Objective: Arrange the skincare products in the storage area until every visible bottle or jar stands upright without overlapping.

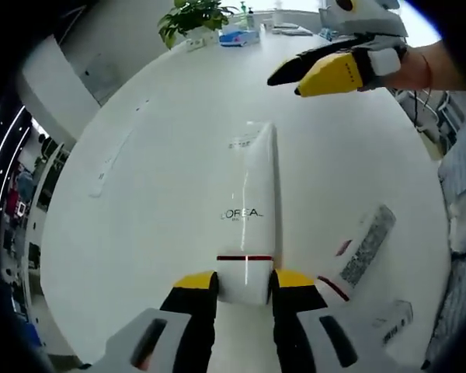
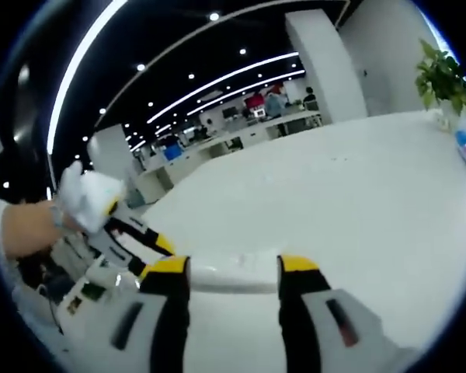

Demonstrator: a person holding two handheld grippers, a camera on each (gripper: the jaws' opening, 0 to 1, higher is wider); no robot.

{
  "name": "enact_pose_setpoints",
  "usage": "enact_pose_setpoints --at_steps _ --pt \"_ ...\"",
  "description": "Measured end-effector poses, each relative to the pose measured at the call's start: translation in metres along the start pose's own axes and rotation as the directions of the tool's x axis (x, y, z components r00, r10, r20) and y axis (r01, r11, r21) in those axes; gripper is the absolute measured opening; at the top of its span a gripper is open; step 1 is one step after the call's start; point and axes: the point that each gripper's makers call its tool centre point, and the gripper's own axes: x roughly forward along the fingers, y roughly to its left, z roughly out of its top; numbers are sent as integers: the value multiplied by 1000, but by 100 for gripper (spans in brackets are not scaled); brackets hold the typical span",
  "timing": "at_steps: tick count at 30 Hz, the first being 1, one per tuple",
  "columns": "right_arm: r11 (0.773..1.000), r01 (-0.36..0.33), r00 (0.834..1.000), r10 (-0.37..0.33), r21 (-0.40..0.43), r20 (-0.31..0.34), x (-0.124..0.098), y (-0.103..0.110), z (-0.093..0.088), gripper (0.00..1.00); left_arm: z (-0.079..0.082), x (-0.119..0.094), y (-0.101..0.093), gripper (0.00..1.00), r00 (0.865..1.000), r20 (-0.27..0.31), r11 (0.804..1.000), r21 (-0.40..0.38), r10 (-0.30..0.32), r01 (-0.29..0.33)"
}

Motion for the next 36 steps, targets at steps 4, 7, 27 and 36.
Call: enact_pose_setpoints --at_steps 4,7,27,36 --pt "1000 -2 1000 2 18 -2 3 0 -1 42 1 0 1 26 1000 -3 1000 -3 -7 7" --pt "1000 -10 1000 10 16 -12 5 1 -3 42 1 1 1 26 1000 -4 1000 0 -15 15" --pt "998 1 984 10 61 -178 33 -17 -31 37 -1 4 3 26 997 -38 997 32 -67 69" --pt "956 -37 983 88 292 -163 46 -16 -37 31 -1 5 3 25 997 -17 996 36 -76 77"
